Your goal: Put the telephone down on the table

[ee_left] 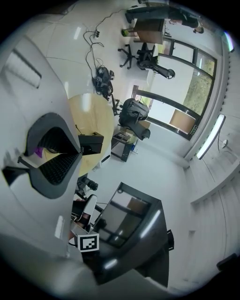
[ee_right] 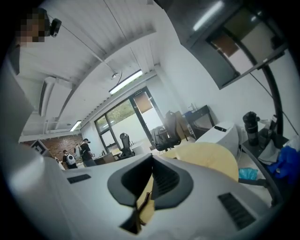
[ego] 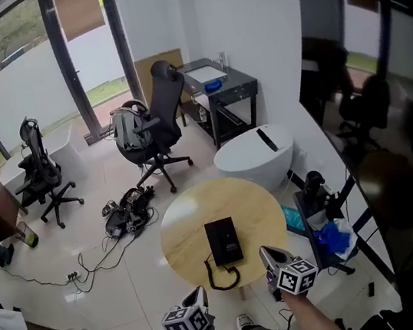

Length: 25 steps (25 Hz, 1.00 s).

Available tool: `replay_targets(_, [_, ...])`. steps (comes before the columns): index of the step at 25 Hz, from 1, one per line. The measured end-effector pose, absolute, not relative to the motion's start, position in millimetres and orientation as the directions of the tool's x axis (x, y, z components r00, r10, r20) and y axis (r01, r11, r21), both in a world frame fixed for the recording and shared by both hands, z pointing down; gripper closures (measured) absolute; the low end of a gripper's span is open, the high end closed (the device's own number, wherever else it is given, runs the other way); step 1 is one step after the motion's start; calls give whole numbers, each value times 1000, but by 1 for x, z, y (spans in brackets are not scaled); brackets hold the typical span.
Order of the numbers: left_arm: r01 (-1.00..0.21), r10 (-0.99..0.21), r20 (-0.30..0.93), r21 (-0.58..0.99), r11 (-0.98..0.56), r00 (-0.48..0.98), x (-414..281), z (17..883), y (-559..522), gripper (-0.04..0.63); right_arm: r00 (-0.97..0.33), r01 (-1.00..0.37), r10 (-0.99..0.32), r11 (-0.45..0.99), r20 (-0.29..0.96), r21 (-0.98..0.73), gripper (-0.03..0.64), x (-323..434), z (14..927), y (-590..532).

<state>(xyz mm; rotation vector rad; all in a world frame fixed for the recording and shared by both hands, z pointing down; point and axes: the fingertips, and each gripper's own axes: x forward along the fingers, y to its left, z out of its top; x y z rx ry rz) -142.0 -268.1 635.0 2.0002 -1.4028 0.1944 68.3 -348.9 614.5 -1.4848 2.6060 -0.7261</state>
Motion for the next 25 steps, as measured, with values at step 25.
replay_targets(25, [-799,-781,316,486,-355,539,-97,560,-95,611,-494,-842,-817,364,297,-398,615,63,557,-88])
